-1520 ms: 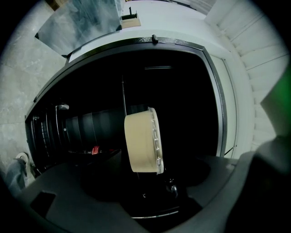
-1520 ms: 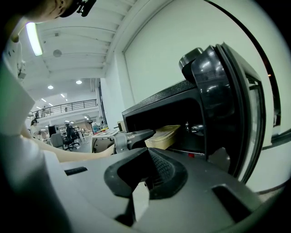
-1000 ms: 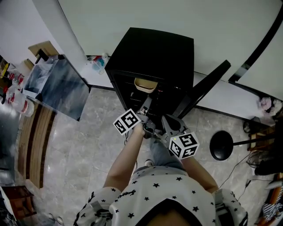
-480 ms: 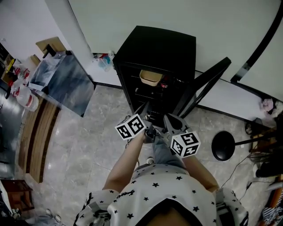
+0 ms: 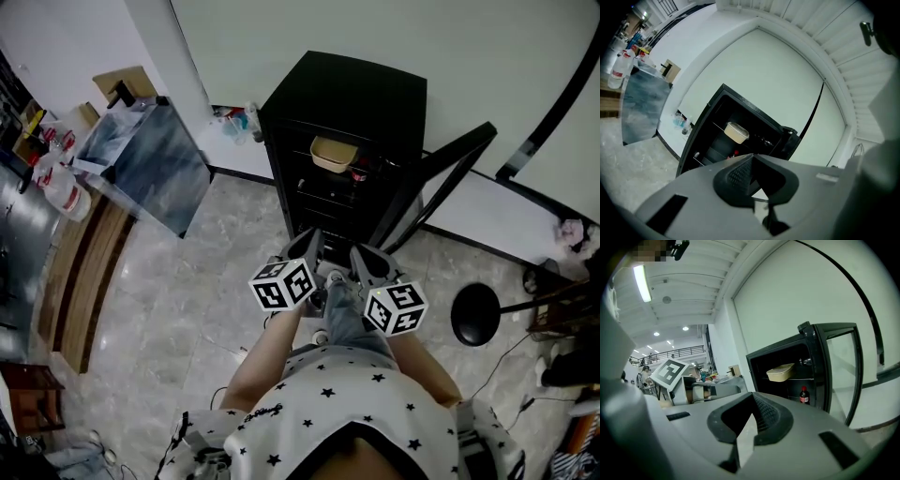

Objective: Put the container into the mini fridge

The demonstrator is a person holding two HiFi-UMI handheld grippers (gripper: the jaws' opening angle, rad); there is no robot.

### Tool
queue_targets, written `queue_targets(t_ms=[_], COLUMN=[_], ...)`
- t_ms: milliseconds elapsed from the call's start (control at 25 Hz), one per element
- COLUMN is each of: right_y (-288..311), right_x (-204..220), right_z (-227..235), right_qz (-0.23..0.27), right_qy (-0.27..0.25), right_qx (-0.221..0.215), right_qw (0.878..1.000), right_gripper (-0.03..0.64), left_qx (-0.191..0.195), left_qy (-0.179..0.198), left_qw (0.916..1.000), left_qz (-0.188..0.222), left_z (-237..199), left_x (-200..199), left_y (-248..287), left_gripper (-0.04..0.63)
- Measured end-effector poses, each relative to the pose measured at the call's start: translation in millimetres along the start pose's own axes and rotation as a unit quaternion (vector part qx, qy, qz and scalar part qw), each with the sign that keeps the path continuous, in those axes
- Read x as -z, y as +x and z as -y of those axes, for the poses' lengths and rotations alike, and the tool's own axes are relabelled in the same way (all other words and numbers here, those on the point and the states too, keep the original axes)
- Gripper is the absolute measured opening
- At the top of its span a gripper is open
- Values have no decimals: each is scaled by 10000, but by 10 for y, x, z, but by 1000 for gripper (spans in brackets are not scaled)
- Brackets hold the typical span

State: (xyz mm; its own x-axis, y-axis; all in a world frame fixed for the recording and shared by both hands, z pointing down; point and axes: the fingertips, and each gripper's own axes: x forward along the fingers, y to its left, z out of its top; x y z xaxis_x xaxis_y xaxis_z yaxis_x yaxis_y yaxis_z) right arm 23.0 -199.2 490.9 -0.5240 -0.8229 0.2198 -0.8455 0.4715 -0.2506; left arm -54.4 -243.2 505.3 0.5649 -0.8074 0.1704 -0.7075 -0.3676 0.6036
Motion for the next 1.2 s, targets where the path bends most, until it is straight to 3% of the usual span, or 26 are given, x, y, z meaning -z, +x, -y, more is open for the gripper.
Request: queue_targets(t_ms=[440,1200], right_y=[-109,-99], right_x=[139,155], right_z=[-156,-19], right_qz=[-93,-148], right_qy=[31,25], right_qx=[-74,24], right_qw=[9999,9999], right_gripper=[-8,-8], left_qx=[-197,-192], left_qy=[876,864], left_qw=[9948,9942], left_qz=[-472,-611], left_z=[-55,-41], left_x=[294,361], left_y=[-470,-445], left_gripper=[11,11])
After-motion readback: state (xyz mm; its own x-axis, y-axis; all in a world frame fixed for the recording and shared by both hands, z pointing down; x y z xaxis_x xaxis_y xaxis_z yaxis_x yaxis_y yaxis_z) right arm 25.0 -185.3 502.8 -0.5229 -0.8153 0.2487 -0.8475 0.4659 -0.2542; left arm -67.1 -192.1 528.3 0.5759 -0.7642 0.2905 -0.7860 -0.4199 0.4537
